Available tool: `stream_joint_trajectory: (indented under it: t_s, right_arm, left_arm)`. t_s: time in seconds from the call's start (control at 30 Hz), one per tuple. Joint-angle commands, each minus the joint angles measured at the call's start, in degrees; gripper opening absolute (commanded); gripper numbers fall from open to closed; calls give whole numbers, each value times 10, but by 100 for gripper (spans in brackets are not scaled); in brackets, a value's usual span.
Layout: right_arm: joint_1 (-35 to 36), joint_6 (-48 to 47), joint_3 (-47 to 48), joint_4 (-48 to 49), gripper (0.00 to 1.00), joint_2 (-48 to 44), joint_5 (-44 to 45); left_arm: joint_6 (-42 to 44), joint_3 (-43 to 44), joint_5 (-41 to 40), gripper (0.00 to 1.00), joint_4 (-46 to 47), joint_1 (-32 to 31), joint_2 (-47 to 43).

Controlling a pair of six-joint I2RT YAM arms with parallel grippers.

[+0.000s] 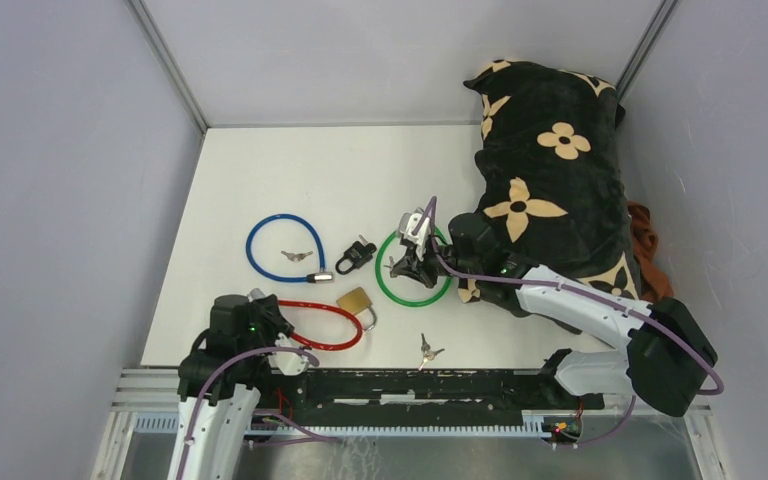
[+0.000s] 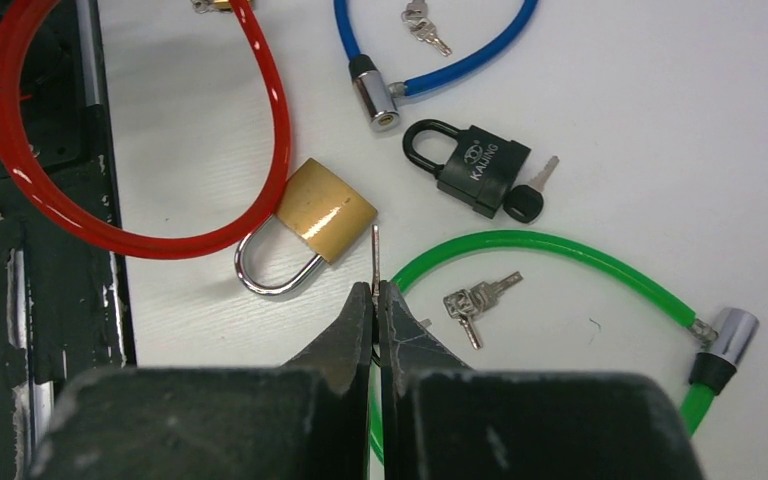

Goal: Lock with the key
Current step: Place the lock at the center of the board, then place the key at the center of the board.

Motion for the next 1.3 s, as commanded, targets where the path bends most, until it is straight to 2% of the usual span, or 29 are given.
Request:
stream_joint_trajectory:
  t_s: [0.0, 0.13, 0.27, 0.37, 0.47, 0.5, 0.6, 0.63, 0.67, 0.8, 1.0, 1.1, 1.17, 1.27]
  right_arm:
    - [24, -10, 33, 4, 0, 13, -8]
    - [44, -16, 55, -1, 0, 28, -11]
    - [60, -24, 74, -6, 0, 44, -12]
    - [69, -26, 86, -7, 0, 56, -19]
    - [82, -27, 97, 2, 0, 75, -27]
    - [89, -29, 102, 2, 0, 81, -27]
    - [108, -33, 122, -5, 0, 105, -27]
    - [112, -33, 127, -6, 0, 111, -29]
    - [116, -33, 132, -6, 0, 116, -33]
    - [134, -29, 167, -6, 0, 152, -53]
    - [157, 13, 235, 13, 0, 243, -83]
    - [159, 56, 266, 41, 0, 297, -111]
    - [159, 82, 289, 56, 0, 333, -134]
    - [165, 137, 323, 60, 0, 394, -149]
  left_arm:
    - [94, 19, -34, 2, -52, 2, -11]
    - [87, 34, -106, 2, -40, 2, 14]
    - [42, 60, -193, 2, -25, 2, 86]
    - [20, 96, -197, 2, -48, 2, 127]
    - [36, 98, -144, 5, -77, 2, 113]
    - [51, 90, -128, 14, -87, 2, 98]
    - [88, 57, -82, 81, -90, 2, 28]
    - [91, 49, -78, 96, -80, 2, 5]
    - [98, 44, -80, 99, -71, 2, -12]
    - [112, 73, -116, 100, -85, 2, -3]
    - [47, 221, -181, 100, -224, 2, 158]
    - [4, 274, -184, 100, -226, 2, 202]
    - [-18, 307, -155, 100, -211, 2, 212]
    - [-124, 354, -42, 100, -141, 2, 222]
